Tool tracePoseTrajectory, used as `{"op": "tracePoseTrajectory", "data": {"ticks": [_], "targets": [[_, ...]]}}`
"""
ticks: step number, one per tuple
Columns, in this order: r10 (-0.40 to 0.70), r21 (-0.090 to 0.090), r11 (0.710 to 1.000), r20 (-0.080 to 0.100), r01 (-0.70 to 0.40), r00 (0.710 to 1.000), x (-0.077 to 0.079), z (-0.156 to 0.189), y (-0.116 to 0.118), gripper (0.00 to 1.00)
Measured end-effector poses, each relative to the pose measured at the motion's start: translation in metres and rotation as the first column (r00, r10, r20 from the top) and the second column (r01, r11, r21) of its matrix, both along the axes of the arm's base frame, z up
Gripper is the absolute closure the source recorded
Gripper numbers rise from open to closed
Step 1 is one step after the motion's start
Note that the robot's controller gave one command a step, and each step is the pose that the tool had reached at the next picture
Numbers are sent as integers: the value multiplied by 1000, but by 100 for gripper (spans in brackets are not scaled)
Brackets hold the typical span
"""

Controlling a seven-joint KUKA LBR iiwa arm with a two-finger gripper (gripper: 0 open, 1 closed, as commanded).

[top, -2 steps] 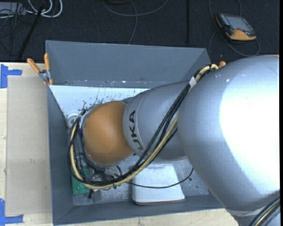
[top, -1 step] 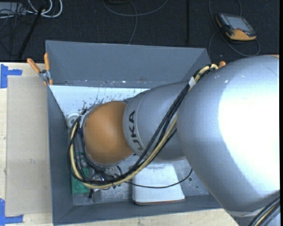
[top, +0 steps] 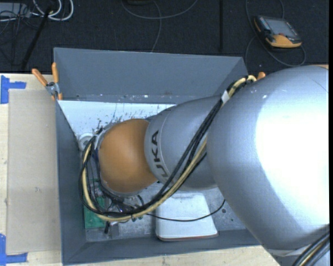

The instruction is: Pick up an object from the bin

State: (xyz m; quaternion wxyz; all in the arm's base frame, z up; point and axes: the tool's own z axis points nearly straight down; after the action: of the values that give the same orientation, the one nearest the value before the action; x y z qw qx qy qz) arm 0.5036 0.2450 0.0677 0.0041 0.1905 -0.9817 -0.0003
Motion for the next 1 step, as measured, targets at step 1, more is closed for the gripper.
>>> {"op": "tracePoseTrajectory", "data": {"ticks": [1], "targets": [[-8,1,1000,-1,8,1000,0,0,0,0]]}}
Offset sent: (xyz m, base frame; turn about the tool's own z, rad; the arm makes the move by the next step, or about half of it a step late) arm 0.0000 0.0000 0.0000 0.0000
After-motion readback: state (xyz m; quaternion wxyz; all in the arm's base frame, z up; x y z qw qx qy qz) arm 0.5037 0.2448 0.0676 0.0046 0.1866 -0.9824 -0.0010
